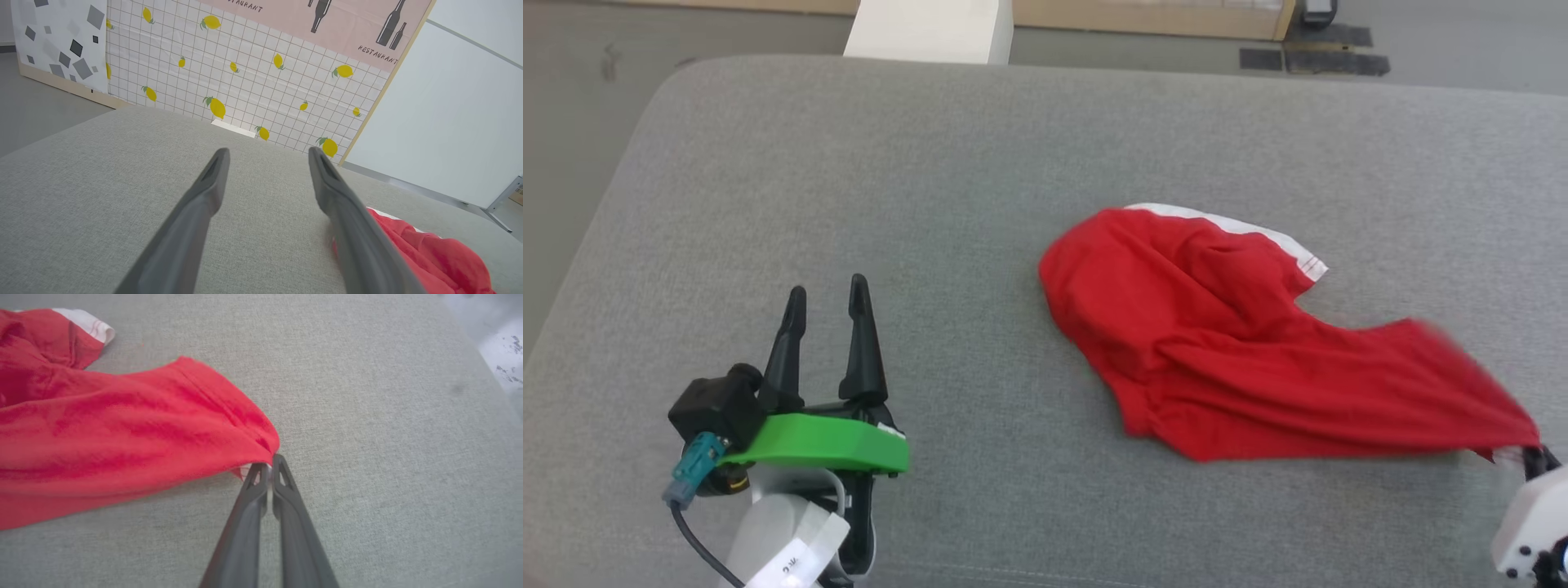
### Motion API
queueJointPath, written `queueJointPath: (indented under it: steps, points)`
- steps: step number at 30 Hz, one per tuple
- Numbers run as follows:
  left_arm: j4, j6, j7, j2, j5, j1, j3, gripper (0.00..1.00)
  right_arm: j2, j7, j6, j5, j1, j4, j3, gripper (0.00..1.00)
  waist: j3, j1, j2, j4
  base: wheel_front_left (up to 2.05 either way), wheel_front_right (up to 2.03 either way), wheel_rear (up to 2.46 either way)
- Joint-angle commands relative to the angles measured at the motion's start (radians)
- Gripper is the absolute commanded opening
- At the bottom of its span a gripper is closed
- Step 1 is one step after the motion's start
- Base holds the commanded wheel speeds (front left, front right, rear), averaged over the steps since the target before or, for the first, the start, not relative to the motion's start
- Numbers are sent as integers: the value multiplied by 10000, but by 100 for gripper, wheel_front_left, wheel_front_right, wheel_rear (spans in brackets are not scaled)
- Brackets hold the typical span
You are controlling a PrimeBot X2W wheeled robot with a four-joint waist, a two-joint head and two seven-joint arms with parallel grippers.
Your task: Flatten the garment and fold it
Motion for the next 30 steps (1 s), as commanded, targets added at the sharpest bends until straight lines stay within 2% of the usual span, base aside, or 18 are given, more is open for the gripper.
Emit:
queueJointPath:
  steps: [1, 2, 3, 5, 12, 15, 19, 25, 30]
  points:
    - [44, -96, -37, -25, 68, 201, -23, 100, 3, -173, -15, 20, 87, 163, -56, 0, -192, 0, 0, -143, 0, 0, 0]
    - [73, -109, -37, -25, 75, 225, -49, 100, 3, -362, -15, 105, 63, 258, -33, 42, -225, 0, 0, -152, 0, 0, 0]
    - [110, -122, -37, -26, 77, 248, -67, 100, 3, -519, -15, 252, 40, 342, 40, 100, -262, 0, 0, -162, 0, 0, 0]
    - [175, -136, -37, -26, 69, 302, -94, 100, 3, -965, -15, 755, -24, 487, 269, 100, -341, 0, 0, -181, 0, 0, 0]
    - [504, -139, -38, -26, -192, 331, -430, 100, 3, -3617, -15, 1523, -100, 392, 1544, 100, -506, 0, 0, -277, 0, 0, 0]
    - [847, -118, -38, -26, -306, 45, -765, 100, 3, -4214, -15, 1492, -170, 428, 1926, 100, -398, 0, 0, -374, 0, 0, 0]
    - [2028, -76, 67, -26, -536, -1053, -1538, 100, 3, -4436, -15, 1450, -329, 477, 2295, 100, -115, 0, 0, -493, 0, 0, 0]
    - [4325, 232, 1637, -26, -1020, -3598, -2425, 100, 3, -4447, -15, 1408, -733, 321, 2807, 100, 565, 0, 0, -881, 0, 0, 0]
    - [6051, 380, 3386, -26, -1292, -5193, -2843, 100, 3, -4540, -15, 1516, -1020, 265, 3201, 100, 1070, 0, 0, -1312, 0, 0, 0]
